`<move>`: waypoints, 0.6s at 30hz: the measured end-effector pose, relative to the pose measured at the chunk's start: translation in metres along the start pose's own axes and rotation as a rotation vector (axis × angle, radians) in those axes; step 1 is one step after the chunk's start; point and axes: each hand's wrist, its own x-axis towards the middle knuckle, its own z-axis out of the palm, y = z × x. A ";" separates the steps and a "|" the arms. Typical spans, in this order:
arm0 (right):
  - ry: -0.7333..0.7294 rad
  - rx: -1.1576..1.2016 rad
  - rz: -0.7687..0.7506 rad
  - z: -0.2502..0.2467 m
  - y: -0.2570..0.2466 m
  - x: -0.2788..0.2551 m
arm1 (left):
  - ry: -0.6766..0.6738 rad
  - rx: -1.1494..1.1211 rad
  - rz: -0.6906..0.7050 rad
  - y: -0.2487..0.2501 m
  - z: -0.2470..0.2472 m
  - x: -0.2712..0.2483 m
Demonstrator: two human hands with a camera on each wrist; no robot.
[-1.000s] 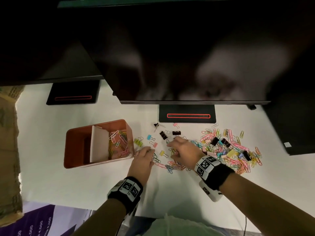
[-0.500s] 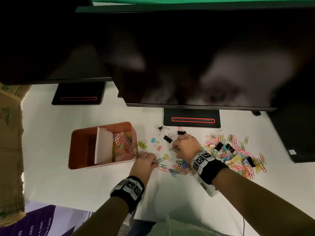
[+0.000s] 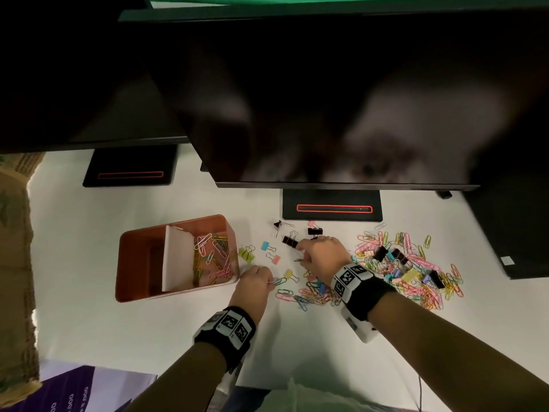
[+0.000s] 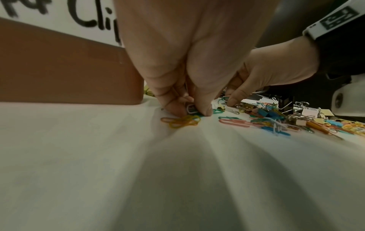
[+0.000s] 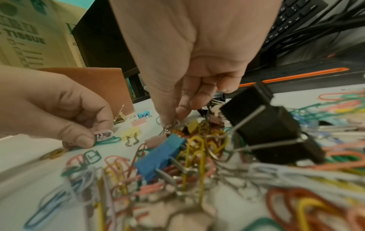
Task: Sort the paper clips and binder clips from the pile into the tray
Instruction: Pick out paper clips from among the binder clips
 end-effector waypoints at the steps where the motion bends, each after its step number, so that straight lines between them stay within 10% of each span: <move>1: -0.023 -0.006 0.008 -0.002 0.000 0.002 | -0.007 -0.004 -0.011 0.001 0.000 0.001; 18: -0.142 -0.131 0.079 -0.010 -0.018 0.011 | -0.019 0.009 0.028 0.006 -0.007 0.005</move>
